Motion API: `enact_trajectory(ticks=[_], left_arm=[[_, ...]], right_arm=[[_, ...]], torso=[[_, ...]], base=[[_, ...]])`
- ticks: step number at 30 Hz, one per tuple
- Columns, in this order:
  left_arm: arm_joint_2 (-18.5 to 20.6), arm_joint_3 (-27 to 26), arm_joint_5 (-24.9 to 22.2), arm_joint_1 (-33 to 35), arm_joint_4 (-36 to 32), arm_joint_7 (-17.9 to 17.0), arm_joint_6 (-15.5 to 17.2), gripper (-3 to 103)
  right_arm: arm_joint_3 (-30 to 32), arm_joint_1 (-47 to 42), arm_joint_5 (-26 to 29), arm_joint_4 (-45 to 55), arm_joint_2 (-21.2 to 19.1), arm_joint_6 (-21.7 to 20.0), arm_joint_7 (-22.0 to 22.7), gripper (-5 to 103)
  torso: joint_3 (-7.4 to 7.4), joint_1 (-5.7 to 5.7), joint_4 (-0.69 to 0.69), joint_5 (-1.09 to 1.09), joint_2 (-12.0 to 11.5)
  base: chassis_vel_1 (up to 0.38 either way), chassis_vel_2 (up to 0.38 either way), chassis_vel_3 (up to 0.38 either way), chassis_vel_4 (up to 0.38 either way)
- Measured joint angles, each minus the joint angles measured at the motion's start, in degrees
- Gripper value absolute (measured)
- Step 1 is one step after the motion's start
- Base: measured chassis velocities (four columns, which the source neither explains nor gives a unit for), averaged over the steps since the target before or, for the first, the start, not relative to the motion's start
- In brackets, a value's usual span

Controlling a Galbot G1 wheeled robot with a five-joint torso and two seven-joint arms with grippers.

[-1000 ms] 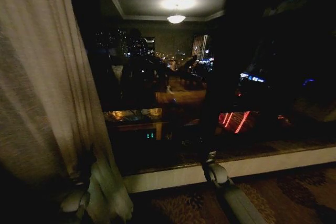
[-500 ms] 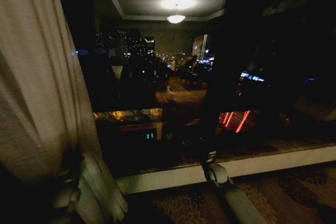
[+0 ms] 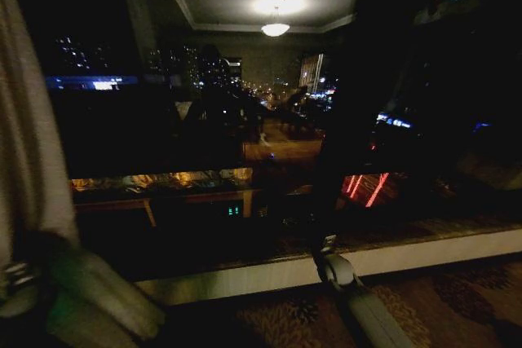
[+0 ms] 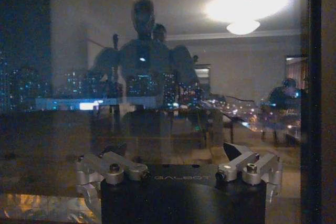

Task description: Open the curtains by pulling them apart, changing their state from closed to fully open.

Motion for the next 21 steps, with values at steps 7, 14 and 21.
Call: enact_trajectory(ticks=[7, 14, 21], left_arm=[[0.59, -0.77, 1.3, -0.23, 2.75, 0.3, -0.2, 0], [-0.87, -0.31, 2.34, 0.87, 0.59, -0.16, -0.09, 0], [-6.65, -1.87, 5.46, 7.0, -9.45, -1.64, 0.33, 12]], right_arm=[[0.0, 0.0, 0.0, 0.0, 0.0, 0.0, 0.0, 100], [0.0, 0.0, 0.0, 0.0, -0.01, 0.0, 0.0, 100], [0.0, 0.0, 0.0, 0.0, 0.0, 0.0, 0.0, 100]], torso=[[0.0, 0.0, 0.0, 0.01, 0.0], [0.0, 0.0, -0.01, 0.01, 0.0], [0.0, 0.0, -0.01, 0.02, 0.0]], base=[[0.0, 0.0, 0.0, 0.0], [0.0, 0.0, 0.0, 0.0], [0.0, 0.0, 0.0, 0.0]])
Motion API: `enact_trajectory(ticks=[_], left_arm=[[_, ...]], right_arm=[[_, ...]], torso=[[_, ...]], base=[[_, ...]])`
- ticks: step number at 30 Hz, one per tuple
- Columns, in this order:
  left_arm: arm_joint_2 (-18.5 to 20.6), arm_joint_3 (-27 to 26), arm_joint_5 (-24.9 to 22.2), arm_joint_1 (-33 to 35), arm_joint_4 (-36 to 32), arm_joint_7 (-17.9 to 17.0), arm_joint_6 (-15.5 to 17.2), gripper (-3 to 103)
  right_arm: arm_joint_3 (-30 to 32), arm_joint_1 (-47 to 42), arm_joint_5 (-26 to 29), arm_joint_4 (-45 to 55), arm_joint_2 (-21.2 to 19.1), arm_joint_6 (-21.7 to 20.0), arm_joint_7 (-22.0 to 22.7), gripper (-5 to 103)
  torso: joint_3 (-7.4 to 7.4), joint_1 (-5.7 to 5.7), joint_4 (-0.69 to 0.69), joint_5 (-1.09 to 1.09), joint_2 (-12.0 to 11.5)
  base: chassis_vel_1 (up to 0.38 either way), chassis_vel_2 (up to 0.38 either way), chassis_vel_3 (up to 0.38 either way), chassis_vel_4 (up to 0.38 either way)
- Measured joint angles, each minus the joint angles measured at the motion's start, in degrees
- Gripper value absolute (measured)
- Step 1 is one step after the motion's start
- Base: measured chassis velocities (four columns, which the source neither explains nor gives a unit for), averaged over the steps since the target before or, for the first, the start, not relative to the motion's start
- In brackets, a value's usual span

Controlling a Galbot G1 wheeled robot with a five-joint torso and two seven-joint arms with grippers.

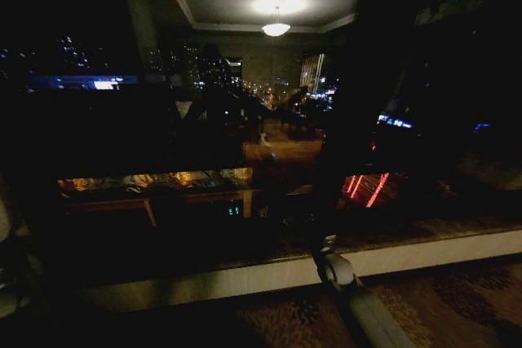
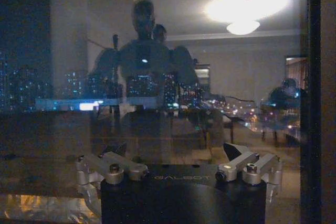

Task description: Open the curtains by pulling them apart, changing their state from closed to fully open.

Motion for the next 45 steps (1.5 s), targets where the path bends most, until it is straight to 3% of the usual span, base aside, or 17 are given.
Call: enact_trajectory(ticks=[4, 12, 13, 14, 15, 18, 24, 27, 28, 29, 30, 33, 35, 37, 40, 42, 45], left_arm=[[-3.95, -0.78, 2.51, 3.73, -5.83, -1.34, 0.02, 23], [-15.02, -0.3, 7.84, 12.61, -22.47, -3.68, -0.28, 55], [-15.02, -0.3, 7.84, 12.61, -22.47, -3.68, -0.28, 55], [-16.11, 0.1, 8.43, 13.88, -25.21, -3.64, -0.76, 66], [-16.74, 0.44, 8.84, 14.76, -27.12, -3.63, -1.1, 66], [-18.41, 2.1, 10.02, 17.69, -33.2, -2.68, -2.3, 82], [-19.8, 5.9, 9.4, 20.98, -39.36, -1.03, -2.94, 97], [-19.32, 8.41, 3.07, 22.24, -40.59, 6.59, -5.29, 100], [-18.79, 9.37, -1.38, 22.51, -40.48, 11.99, -6.26, 100], [-18.54, 9.86, -3.98, 22.58, -40.22, 14.67, -6.34, 100], [-18.54, 9.86, -3.98, 22.58, -40.22, 14.67, -6.34, 100], [-18.44, 11.46, -11.02, 22.3, -39.35, 20.42, -4.96, 100], [-18.86, 12.21, -13.18, 21.99, -39.45, 21.2, -3.22, 100], [-20.03, 13.01, -16.5, 21.6, -40.96, 22.23, 1.85, 100], [-20.85, 12.16, -17.32, 21.03, -41.62, 24.6, 4.76, 100], [-21.56, 9.81, -17.28, 19.97, -41.48, 27.87, 6.21, 100], [-22.07, 7.91, -16.72, 18.87, -40.36, 28.45, 6.47, 100]], right_arm=[[0.0, 0.0, 0.0, 0.0, 0.0, 0.0, 0.0, 100], [0.0, 0.0, 0.0, 0.0, 0.0, 0.0, 0.0, 100], [0.0, 0.0, 0.0, 0.0, 0.0, 0.0, 0.0, 100], [0.0, 0.0, 0.0, 0.0, 0.0, 0.0, 0.0, 100], [0.01, 0.0, 0.0, 0.0, 0.0, 0.0, 0.0, 100], [0.0, 0.0, 0.0, 0.0, 0.0, 0.0, 0.0, 100], [0.0, 0.0, 0.0, 0.0, 0.0, 0.0, 0.0, 100], [0.0, 0.0, 0.0, 0.0, 0.0, 0.0, 0.0, 100], [0.0, 0.0, 0.0, 0.0, 0.0, 0.0, 0.0, 100], [0.0, 0.0, 0.0, 0.0, 0.0, 0.0, 0.0, 100], [0.0, 0.0, 0.0, 0.0, 0.0, 0.0, 0.0, 100], [0.0, 0.0, 0.0, 0.0, 0.0, 0.0, 0.0, 100], [0.0, 0.0, 0.0, 0.0, 0.0, 0.0, 0.0, 100], [0.0, 0.0, 0.0, 0.0, 0.0, 0.0, 0.0, 100], [0.0, 0.0, 0.0, 0.0, 0.0, 0.0, 0.0, 100], [0.0, 0.0, 0.0, 0.0, 0.0, 0.0, 0.0, 100], [0.0, 0.0, 0.0, 0.0, 0.0, 0.0, 0.0, 100]], torso=[[0.0, 0.0, 0.01, 0.01, 0.0], [0.0, 0.0, 0.0, 0.02, 0.0], [0.0, 0.0, 0.0, 0.02, 0.0], [0.0, 0.0, 0.0, 0.01, 0.0], [0.0, 0.0, 0.0, 0.03, 0.01], [0.0, 0.0, 0.0, 0.02, 0.0], [0.0, -0.01, 0.0, 0.02, 0.0], [0.0, -0.01, 0.0, 0.01, 0.01], [0.0, 0.0, 0.0, 0.0, 0.01], [0.0, 0.0, -0.01, 0.01, 0.01], [0.0, 0.0, -0.01, 0.01, 0.01], [0.0, 0.0, 0.0, -0.01, 0.0], [0.0, 0.0, 0.0, 0.0, 0.0], [0.0, 0.0, 0.0, -0.01, 0.0], [0.0, 0.0, 0.0, -0.01, 0.0], [0.0, 0.0, 0.0, 0.01, 0.0], [0.0, 0.0, 0.0, -0.01, 0.0]], base=[[0.0, 0.0, 0.0, 0.0], [0.0, 0.0, 0.0, 0.0], [0.0, 0.0, 0.0, 0.0], [0.0, 0.0, 0.0, 0.0], [0.0, 0.0, 0.0, 0.0], [0.0, 0.0, 0.0, 0.0], [0.0, 0.0, 0.0, 0.0], [0.0, 0.0, 0.0, 0.0], [0.0, 0.0, 0.0, 0.0], [0.0, 0.0, 0.0, 0.0], [0.0, 0.0, 0.0, 0.0], [0.0, 0.0, 0.0, 0.0], [0.0, 0.0, 0.0, 0.0], [0.0, 0.0, 0.0, 0.0], [0.0, 0.0, 0.0, 0.0], [0.0, 0.0, 0.0, 0.0], [0.0, 0.0, 0.0, 0.0]])
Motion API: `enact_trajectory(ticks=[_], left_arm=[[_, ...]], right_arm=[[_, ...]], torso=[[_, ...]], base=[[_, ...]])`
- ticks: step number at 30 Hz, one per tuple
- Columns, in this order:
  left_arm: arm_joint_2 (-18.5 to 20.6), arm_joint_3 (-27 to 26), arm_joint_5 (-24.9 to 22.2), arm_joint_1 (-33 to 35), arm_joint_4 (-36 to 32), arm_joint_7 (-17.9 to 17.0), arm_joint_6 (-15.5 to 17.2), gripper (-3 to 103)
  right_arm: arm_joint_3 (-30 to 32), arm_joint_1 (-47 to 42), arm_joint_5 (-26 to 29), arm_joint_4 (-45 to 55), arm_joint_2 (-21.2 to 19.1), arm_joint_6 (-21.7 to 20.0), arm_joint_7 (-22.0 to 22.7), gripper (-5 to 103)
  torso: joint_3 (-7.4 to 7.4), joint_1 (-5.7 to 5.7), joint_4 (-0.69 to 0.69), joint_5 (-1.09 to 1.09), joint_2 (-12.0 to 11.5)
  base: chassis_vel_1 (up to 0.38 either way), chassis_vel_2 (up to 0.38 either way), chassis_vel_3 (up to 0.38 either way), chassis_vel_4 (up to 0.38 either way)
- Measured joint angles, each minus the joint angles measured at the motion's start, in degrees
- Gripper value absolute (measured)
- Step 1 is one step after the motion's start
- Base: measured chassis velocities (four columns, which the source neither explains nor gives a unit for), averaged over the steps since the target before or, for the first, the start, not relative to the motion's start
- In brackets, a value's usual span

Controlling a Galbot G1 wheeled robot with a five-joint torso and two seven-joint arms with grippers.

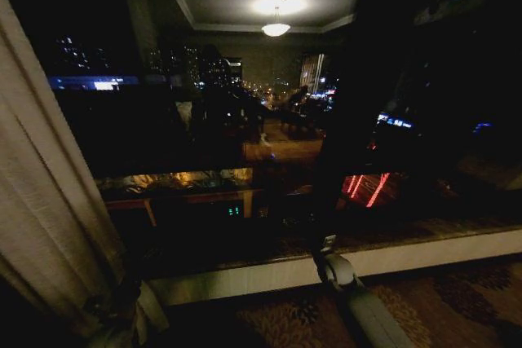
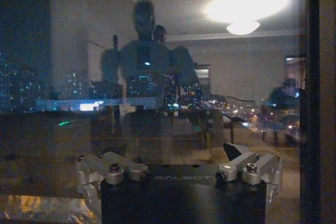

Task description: Open the curtains by pulling them apart, changing their state from closed to fully open.

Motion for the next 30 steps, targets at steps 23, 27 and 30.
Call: enact_trajectory(ticks=[23, 27, 30], left_arm=[[-1.54, 0.34, 4.19, 0.31, 3.79, 1.37, -5.11, 100], [-1.73, 1.12, 5.4, 0.3, 3.57, 0.3, -5.26, 100], [-1.73, 1.51, 6.09, 0.43, 3.49, -0.37, -5.62, 100]], right_arm=[[0.0, 0.0, 0.0, 0.0, 0.0, 0.0, 0.0, 100], [0.0, 0.0, 0.0, 0.0, 0.0, 0.0, 0.0, 100], [0.0, 0.0, 0.0, 0.0, 0.0, 0.0, 0.0, 100]], torso=[[0.0, 0.0, 0.0, 0.0, 0.0], [0.0, 0.0, 0.0, 0.0, 0.0], [0.0, 0.0, 0.0, 0.0, 0.0]], base=[[0.0, 0.0, 0.0, 0.0], [0.0, 0.0, 0.0, 0.0], [0.0, 0.0, 0.0, 0.0]])
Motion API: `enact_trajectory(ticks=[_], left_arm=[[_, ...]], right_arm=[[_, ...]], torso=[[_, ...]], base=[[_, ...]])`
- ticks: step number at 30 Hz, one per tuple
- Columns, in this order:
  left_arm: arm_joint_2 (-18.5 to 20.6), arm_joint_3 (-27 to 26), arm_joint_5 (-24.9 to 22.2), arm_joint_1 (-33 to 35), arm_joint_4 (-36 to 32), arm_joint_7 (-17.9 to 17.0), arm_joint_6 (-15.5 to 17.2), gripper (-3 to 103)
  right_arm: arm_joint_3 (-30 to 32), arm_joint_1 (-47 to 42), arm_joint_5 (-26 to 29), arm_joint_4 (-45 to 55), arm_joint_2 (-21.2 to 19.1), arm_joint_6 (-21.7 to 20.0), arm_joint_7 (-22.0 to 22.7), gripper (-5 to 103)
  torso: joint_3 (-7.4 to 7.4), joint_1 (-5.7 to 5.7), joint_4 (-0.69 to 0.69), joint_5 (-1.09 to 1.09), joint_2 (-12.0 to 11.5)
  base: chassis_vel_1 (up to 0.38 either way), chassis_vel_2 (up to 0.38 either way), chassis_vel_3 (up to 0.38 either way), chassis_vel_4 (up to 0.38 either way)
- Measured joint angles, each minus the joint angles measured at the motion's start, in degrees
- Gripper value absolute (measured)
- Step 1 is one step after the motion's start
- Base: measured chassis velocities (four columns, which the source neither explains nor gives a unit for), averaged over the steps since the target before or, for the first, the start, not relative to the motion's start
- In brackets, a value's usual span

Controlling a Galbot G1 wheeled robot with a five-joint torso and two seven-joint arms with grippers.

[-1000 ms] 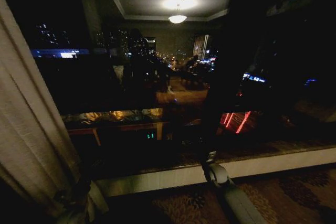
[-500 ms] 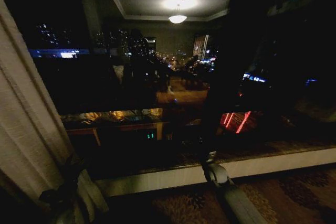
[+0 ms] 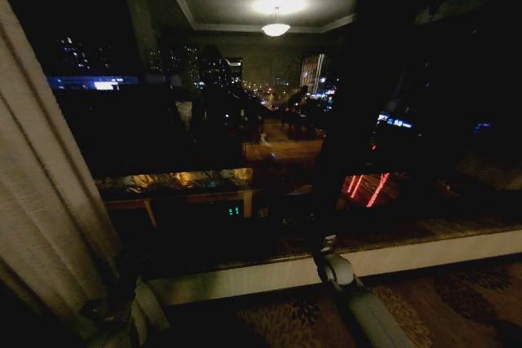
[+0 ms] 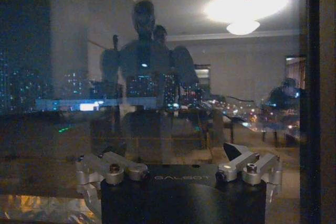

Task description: Open the curtains by pulling them apart, changing their state from closed to fully open.

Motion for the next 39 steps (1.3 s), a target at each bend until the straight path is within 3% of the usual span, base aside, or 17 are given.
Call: enact_trajectory(ticks=[39], left_arm=[[0.02, 0.04, 1.34, 0.0, 0.11, 0.83, -1.0, 100]], right_arm=[[0.0, 0.0, 0.0, 0.0, 0.01, 0.0, 0.0, 100]], torso=[[0.0, 0.0, 0.01, -0.01, 0.0]], base=[[-0.024, -0.025, 0.026, 0.023]])
